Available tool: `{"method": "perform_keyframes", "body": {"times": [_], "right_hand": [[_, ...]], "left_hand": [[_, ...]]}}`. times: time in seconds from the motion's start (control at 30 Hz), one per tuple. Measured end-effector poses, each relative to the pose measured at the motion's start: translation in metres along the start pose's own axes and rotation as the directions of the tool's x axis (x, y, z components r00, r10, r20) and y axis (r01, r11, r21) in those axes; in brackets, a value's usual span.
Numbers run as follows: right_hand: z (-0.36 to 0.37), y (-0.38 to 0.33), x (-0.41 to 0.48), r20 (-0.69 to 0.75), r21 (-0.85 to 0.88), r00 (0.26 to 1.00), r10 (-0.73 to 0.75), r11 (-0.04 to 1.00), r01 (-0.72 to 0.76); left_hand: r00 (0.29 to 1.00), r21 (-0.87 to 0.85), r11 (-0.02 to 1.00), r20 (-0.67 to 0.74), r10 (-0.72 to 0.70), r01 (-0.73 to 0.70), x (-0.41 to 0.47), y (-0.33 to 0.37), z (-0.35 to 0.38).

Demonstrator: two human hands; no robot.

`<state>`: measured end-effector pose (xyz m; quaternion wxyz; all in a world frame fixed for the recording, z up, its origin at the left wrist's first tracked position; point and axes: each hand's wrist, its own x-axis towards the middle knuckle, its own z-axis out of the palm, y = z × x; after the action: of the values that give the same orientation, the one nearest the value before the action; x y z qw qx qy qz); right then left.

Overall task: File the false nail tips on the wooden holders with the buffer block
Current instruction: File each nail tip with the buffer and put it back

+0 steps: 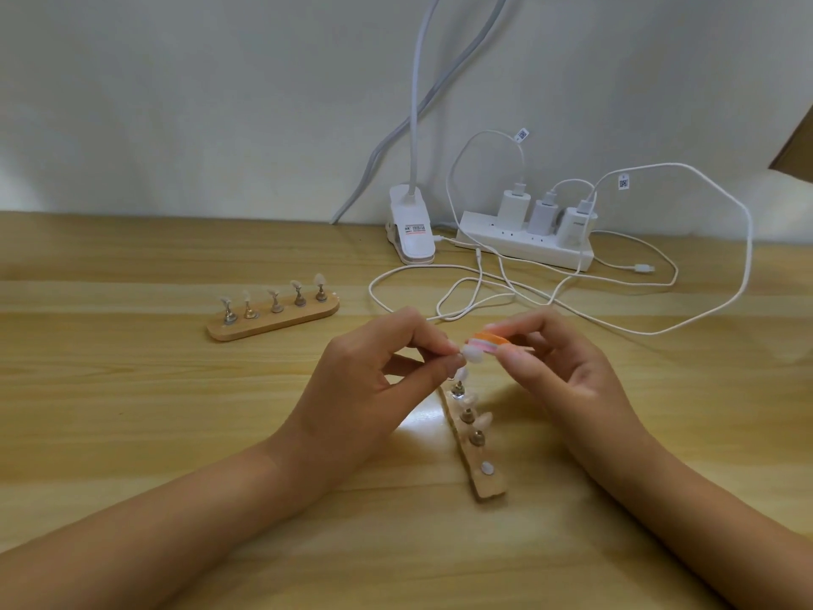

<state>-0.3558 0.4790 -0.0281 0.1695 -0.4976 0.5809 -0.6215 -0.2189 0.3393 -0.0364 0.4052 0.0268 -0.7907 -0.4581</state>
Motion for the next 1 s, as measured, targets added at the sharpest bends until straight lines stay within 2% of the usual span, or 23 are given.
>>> {"method": "perform_keyframes", "body": {"times": [0.1,0.17,0.23,0.33,0.4,0.5,0.57,0.63,0.7,0.73,0.8,0.87,0.93,1.0], "right_hand": [[0.0,-0.0014,-0.0004,0.005,-0.01,0.999,-0.042,0.999,0.042],[0.001,0.0005,0.0006,0.055,-0.029,0.998,0.02,0.999,-0.018],[-0.0002,0.0027,0.001,0.013,-0.025,0.999,0.04,0.999,-0.04],[0.0004,-0.0019,0.0,0.014,0.001,0.999,-0.038,0.999,0.038],[0.0003,-0.0003,0.0004,0.043,-0.013,0.999,0.005,1.0,-0.004],[-0.0015,0.0017,0.0011,-0.026,0.001,1.0,0.001,1.0,-0.001],[0.0003,0.0005,0.001,0.012,-0.02,1.0,-0.025,0.999,0.026],[0.0007,0.0042,0.0026,0.037,-0.069,0.999,0.034,0.997,-0.032],[-0.0021,0.0061,0.0035,-0.042,-0.03,0.998,0.046,0.998,-0.047],[-0.0029,0.0042,0.003,-0.081,-0.006,0.997,0.009,1.0,-0.009],[-0.0006,-0.0014,0.0003,-0.057,-0.032,0.995,-0.078,0.997,0.076],[0.0022,0.0,0.0007,-0.004,-0.106,0.999,-0.037,0.994,0.036],[0.0011,0.0047,0.0036,-0.056,-0.14,0.998,0.031,0.989,-0.039],[-0.0002,0.005,0.0047,-0.126,-0.123,0.992,0.017,0.992,-0.033]], "left_hand": [[1.0,-0.008,1.0,0.0,-0.001,0.001,0.0002,0.0008,0.0002],[1.0,0.003,1.0,0.001,0.008,-0.008,0.0001,0.0012,0.0],[1.0,-0.009,1.0,-0.014,0.012,-0.013,0.0001,0.0012,0.0004],[0.999,-0.016,1.0,-0.027,0.018,-0.018,0.0005,0.0005,-0.0001],[1.0,-0.019,1.0,-0.027,0.011,-0.011,0.0005,0.0006,-0.0007],[0.999,-0.035,0.999,-0.028,0.016,-0.017,0.0002,0.0008,-0.0009],[0.999,-0.032,0.999,-0.034,0.018,-0.019,0.0007,-0.0001,-0.0008],[0.999,-0.039,0.999,-0.053,-0.011,0.009,0.0018,-0.0013,-0.0011],[0.998,-0.051,0.999,-0.053,-0.021,0.018,0.0022,-0.0021,-0.0009],[0.999,-0.05,0.999,-0.045,-0.014,0.012,0.0021,-0.0023,-0.0009],[0.999,-0.05,0.999,-0.037,-0.007,0.006,0.0018,-0.0022,-0.0012],[0.999,-0.06,0.998,-0.039,-0.021,0.019,0.0016,-0.002,-0.0019],[0.999,-0.073,0.996,-0.027,-0.047,0.045,0.0012,-0.002,-0.0018],[0.996,-0.075,0.993,0.019,-0.089,0.09,0.0017,-0.0026,-0.0011]]}}
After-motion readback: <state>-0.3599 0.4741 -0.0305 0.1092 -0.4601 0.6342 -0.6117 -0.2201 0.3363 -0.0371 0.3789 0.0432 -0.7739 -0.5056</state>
